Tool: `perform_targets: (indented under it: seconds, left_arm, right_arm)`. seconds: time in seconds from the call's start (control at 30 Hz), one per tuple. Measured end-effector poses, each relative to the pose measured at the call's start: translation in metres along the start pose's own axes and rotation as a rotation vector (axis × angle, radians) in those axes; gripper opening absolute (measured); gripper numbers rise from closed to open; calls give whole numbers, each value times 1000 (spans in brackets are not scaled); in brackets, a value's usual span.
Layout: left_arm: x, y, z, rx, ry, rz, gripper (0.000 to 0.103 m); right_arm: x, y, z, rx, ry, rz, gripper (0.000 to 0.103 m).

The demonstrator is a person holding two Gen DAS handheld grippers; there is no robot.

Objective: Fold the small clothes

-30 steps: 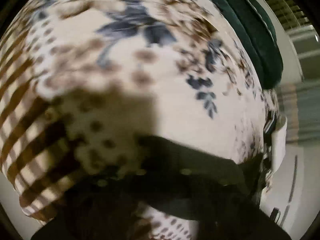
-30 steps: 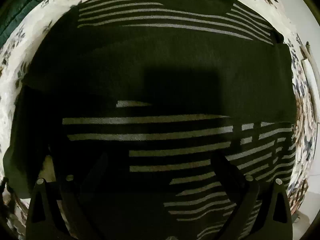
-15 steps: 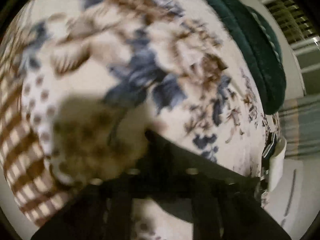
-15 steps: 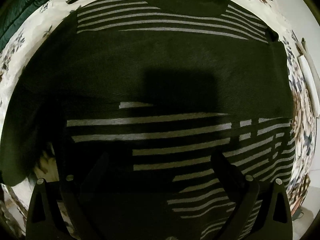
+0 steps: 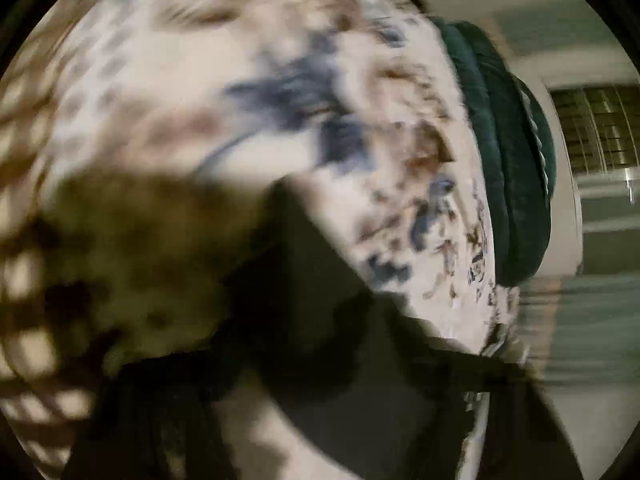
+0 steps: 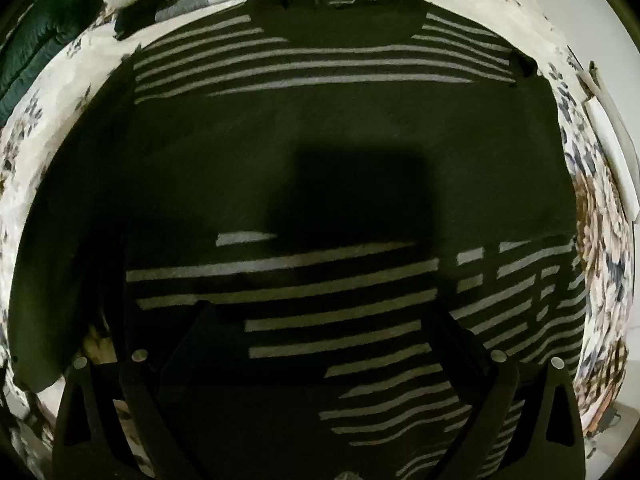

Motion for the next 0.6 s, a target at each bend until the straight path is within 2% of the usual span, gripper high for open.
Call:
perform_targets:
  seconds: [0.03, 0.17, 0.27, 0.37, 0.43, 0.6]
  left_arm:
    - [-13, -1, -2, -3, -30, -64, 5]
    - [-74, 9, 3, -24, -37, -252, 5]
    - [-131, 40, 8, -9, -15, -381, 5]
    - [-199, 100, 7, 31, 33, -529, 5]
    - [-247, 154, -1, 86, 82, -609, 5]
    - [-345, 330, -34, 302, 212, -786, 5]
  right_arm:
    - [-4, -2, 0, -5, 1, 4, 103]
    - [-24, -11, -3, -12, -15, -12, 103]
    - [-37, -22, -7, -28, -36, -31, 103]
    - [-55, -32, -7, -39, -70, -48, 103]
    - [-69, -40, -4, -55, -86, -46, 103]
    - [-114, -67, 13, -85, -105, -49, 103]
Point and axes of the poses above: each gripper's, at about its wrist camera, not at the fingertips, and z roughly against the way its jaws point, x to its left, y to its underside, the point moved 8 cm from there along -z, roughly the way its jaws point, and after that the axes turned 1 degree about z, right-handed, at the moved point
